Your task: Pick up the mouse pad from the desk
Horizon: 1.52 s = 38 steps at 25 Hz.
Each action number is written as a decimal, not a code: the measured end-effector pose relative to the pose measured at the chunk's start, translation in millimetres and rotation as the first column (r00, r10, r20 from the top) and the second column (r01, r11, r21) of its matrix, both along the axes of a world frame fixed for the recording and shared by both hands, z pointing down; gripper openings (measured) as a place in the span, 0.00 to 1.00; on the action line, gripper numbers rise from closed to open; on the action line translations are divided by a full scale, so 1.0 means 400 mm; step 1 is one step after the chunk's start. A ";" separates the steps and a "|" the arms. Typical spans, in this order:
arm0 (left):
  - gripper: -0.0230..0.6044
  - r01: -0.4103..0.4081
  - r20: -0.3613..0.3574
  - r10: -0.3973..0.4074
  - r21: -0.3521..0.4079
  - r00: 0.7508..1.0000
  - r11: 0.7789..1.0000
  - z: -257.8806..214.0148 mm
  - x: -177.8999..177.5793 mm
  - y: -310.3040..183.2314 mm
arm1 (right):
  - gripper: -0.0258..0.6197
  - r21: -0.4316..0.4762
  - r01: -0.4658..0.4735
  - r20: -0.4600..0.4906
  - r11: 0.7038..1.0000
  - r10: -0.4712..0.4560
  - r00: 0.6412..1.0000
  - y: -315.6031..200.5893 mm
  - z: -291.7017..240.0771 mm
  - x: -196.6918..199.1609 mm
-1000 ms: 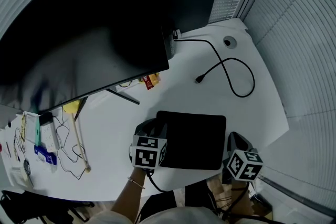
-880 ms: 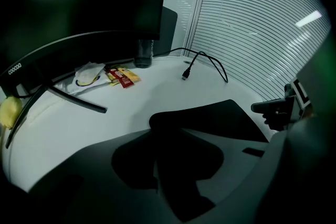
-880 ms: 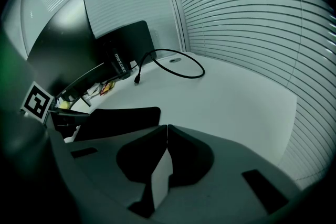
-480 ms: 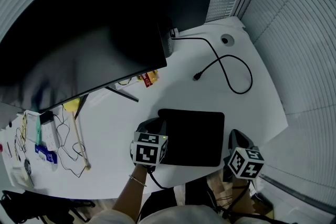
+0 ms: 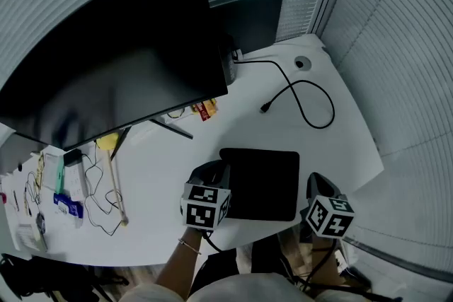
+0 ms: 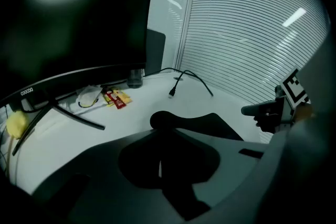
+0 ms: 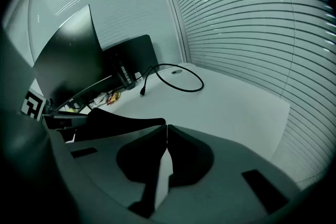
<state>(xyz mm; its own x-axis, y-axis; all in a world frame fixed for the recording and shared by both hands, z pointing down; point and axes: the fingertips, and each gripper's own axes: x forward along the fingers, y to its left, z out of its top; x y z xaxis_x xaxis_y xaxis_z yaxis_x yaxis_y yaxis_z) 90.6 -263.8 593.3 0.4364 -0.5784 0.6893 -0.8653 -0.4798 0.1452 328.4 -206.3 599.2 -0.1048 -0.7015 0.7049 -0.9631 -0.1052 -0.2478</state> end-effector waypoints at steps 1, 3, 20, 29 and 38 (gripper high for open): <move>0.11 -0.010 0.001 0.010 0.016 1.000 1.000 -0.014 0.006 0.005 | 0.09 0.012 0.001 0.004 1.000 -0.001 1.000 -0.002 -0.009 -0.006; 0.11 -0.025 0.000 0.025 0.042 1.000 0.999 -0.040 0.016 0.018 | 0.09 0.037 0.004 0.013 0.999 -0.005 1.000 -0.003 -0.028 -0.020; 0.11 -0.168 0.001 0.173 0.230 0.985 0.959 -0.277 0.109 0.076 | 0.09 0.213 -0.003 0.038 0.977 -0.005 0.999 -0.025 -0.192 -0.040; 0.11 -0.165 0.040 0.160 0.313 0.986 0.935 -0.391 0.072 0.043 | 0.09 0.253 0.043 0.033 0.967 -0.053 0.998 -0.068 -0.247 -0.079; 0.11 -0.120 0.072 0.098 0.435 0.993 0.892 -0.535 -0.011 0.003 | 0.09 0.336 0.138 0.004 0.932 -0.148 0.989 -0.135 -0.332 -0.153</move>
<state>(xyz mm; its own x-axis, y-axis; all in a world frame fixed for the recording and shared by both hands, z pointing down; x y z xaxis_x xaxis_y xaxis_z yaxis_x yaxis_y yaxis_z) 86.3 -262.7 379.3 0.4879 -0.7769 0.3980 -0.8044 -0.5772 -0.1406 267.2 -260.1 466.4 -0.2376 -0.8720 0.4280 -0.9539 0.1264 -0.2722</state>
